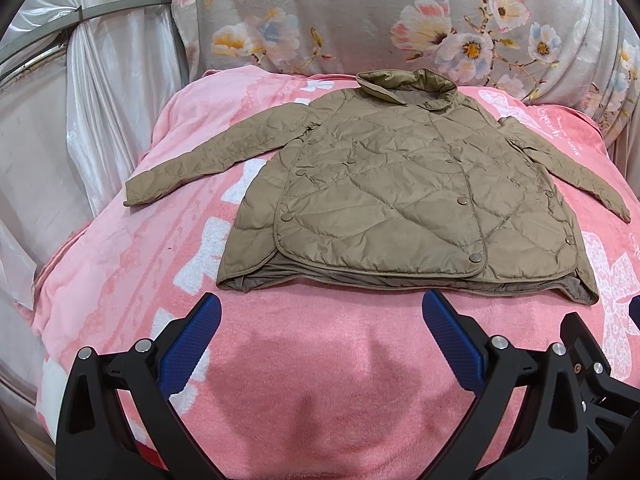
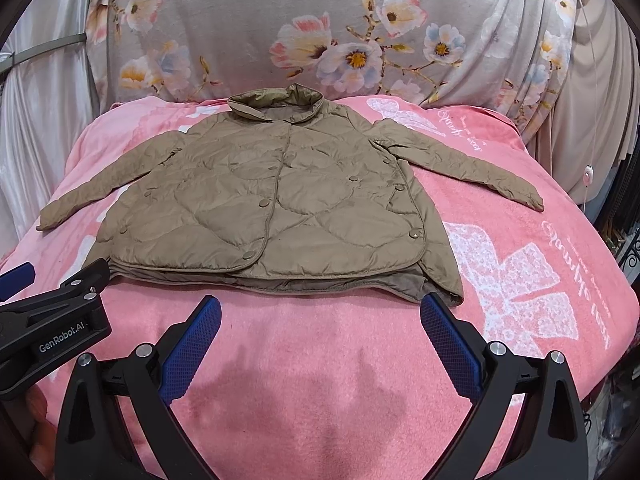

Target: Fold large clothes

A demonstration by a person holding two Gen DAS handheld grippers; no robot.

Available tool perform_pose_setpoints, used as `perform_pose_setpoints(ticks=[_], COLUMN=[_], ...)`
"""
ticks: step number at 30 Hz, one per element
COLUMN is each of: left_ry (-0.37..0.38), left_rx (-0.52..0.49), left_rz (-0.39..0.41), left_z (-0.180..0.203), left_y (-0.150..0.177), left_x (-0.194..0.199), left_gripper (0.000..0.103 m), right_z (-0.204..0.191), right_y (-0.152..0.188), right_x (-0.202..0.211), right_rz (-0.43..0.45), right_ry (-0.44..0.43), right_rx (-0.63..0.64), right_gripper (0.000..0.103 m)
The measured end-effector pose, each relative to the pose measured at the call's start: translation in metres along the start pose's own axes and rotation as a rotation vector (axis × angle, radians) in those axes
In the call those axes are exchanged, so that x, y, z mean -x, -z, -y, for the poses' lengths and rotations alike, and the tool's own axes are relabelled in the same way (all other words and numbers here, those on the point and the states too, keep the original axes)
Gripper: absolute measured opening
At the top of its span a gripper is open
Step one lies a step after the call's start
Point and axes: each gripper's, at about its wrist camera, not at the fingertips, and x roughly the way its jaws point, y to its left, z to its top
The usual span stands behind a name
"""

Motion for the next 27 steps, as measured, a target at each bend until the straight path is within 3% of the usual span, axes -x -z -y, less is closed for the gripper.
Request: perform_pose_setpoints(ticks=[27], left_ry=[-0.002], left_rx=[-0.001], left_rz=[0.001], left_z=[0.0009], left_y=[0.0012], left_x=[0.0000], left_gripper=[0.098], right_z=[-0.0007], right_y=[0.0002], right_x=[-0.0009], right_rz=[-0.008], right_ry=[0.000], right_rx=[0.002], right_gripper=[0.098])
